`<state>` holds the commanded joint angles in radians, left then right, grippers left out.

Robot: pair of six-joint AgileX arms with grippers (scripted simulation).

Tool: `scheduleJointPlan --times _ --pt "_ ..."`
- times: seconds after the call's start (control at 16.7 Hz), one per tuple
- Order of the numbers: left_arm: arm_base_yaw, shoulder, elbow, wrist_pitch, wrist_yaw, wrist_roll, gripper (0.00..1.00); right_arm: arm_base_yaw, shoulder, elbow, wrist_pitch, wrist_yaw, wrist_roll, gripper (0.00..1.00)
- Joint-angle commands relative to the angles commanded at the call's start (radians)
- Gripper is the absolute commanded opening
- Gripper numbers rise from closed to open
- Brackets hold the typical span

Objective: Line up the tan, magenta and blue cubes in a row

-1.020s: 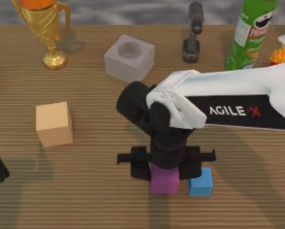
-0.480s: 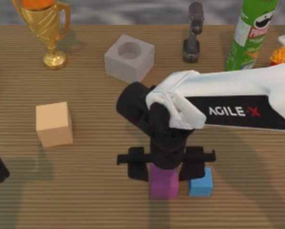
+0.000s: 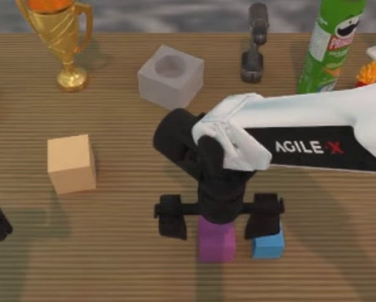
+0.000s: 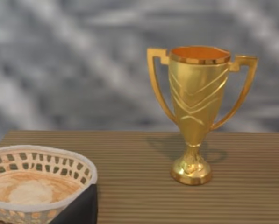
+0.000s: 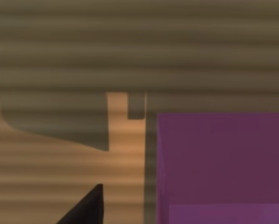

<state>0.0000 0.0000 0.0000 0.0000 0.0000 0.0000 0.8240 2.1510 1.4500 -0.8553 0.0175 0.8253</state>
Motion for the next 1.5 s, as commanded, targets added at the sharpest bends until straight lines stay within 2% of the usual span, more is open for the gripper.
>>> scheduleJointPlan --times 0.24,0.54,0.72,1.08,1.32,1.5 --pt "0.0 0.0 0.0 0.0 0.0 0.0 1.0 -0.001 -0.007 0.015 -0.017 0.0 0.001 1.0" --pt "0.0 0.0 0.0 0.0 0.0 0.0 1.0 0.008 -0.068 0.115 -0.194 -0.002 0.001 1.0" --pt "0.0 0.0 0.0 0.0 0.0 0.0 1.0 0.009 -0.095 0.147 -0.241 -0.001 0.0 1.0" --pt "-0.003 0.028 0.027 -0.018 -0.001 -0.007 1.0 -0.01 -0.12 0.124 -0.22 0.005 -0.013 1.0" --pt "-0.022 0.198 0.188 -0.124 -0.001 -0.046 1.0 -0.083 -0.289 -0.008 -0.125 0.039 -0.097 1.0" --pt "-0.047 0.426 0.377 -0.251 0.001 -0.089 1.0 -0.169 -0.493 -0.185 -0.027 0.072 -0.201 1.0"
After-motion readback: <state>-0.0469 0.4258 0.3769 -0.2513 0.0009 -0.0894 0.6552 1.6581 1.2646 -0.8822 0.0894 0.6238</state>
